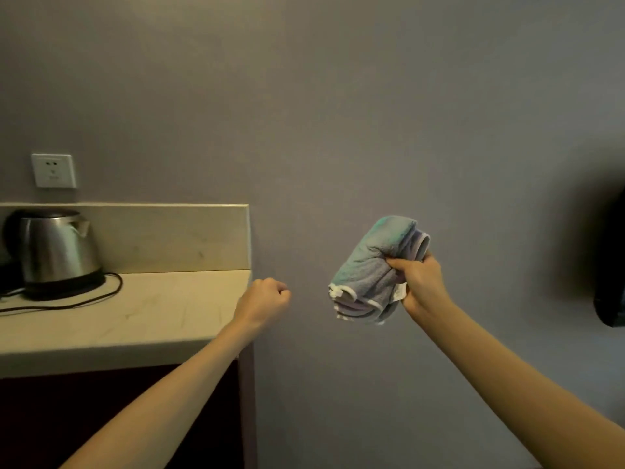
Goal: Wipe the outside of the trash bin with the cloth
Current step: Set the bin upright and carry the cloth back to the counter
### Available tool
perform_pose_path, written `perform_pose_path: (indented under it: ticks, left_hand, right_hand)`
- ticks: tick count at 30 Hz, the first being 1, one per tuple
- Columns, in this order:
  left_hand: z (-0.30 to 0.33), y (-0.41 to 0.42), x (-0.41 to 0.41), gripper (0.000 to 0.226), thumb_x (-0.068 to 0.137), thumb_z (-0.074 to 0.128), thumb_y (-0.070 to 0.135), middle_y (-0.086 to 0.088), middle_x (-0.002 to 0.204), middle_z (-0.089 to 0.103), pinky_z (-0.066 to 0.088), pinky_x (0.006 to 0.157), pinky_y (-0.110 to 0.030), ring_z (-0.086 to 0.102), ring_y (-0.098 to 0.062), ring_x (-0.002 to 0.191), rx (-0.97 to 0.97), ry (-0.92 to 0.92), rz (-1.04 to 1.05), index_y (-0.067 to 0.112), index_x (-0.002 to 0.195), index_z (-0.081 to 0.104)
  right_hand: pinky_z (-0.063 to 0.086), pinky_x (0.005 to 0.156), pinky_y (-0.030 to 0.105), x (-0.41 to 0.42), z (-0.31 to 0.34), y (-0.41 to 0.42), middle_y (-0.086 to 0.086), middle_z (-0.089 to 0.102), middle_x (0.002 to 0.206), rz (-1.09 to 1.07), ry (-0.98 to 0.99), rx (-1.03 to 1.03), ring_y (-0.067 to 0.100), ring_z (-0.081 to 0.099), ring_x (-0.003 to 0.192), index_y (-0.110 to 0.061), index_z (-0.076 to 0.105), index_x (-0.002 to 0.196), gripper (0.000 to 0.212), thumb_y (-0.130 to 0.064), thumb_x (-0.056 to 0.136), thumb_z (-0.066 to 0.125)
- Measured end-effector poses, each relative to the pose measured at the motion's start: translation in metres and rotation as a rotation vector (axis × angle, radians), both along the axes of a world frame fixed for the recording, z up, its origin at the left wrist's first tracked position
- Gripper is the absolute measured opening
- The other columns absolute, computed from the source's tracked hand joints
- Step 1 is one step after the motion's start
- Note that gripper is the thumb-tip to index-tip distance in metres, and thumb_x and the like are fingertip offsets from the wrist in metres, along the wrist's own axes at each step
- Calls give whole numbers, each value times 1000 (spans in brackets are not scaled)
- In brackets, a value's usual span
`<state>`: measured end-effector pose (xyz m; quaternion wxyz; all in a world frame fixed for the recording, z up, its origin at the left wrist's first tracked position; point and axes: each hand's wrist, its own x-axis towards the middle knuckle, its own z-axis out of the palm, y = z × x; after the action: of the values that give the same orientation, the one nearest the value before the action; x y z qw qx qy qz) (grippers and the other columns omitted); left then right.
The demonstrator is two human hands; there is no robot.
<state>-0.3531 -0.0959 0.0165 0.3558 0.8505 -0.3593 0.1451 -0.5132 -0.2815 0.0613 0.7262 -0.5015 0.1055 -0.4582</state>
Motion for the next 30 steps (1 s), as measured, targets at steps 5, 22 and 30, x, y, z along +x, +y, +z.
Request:
perform_pose_path:
  ticks: [5, 22, 30]
  left_hand:
    - [-3, 68, 84, 35, 77, 42, 14, -1, 43, 33, 27, 45, -30, 34, -22, 45, 20, -77, 48, 12, 44, 33]
    - [-24, 170, 299, 32, 94, 35, 10, -13, 68, 54, 35, 55, -37, 48, -28, 67, -252, 87, 185, 3, 68, 51]
    - [-38, 157, 316, 27, 95, 36, 23, -5, 70, 60, 39, 57, -36, 54, -25, 67, -299, 75, 104, 17, 76, 54]
  right_hand:
    - [52, 74, 39, 82, -1, 56, 9, 64, 99, -22, -30, 45, 23, 64, 89, -6, 53, 110, 37, 17, 81, 56]
    - [52, 69, 35, 285, -15, 189, 18, 58, 108, 12, 15, 96, 28, 61, 92, 2, 45, 120, 43, 19, 81, 51]
    - [54, 64, 33, 357, -27, 193, 19, 60, 112, 28, -22, 187, 24, 64, 88, 3, 45, 124, 46, 19, 81, 52]
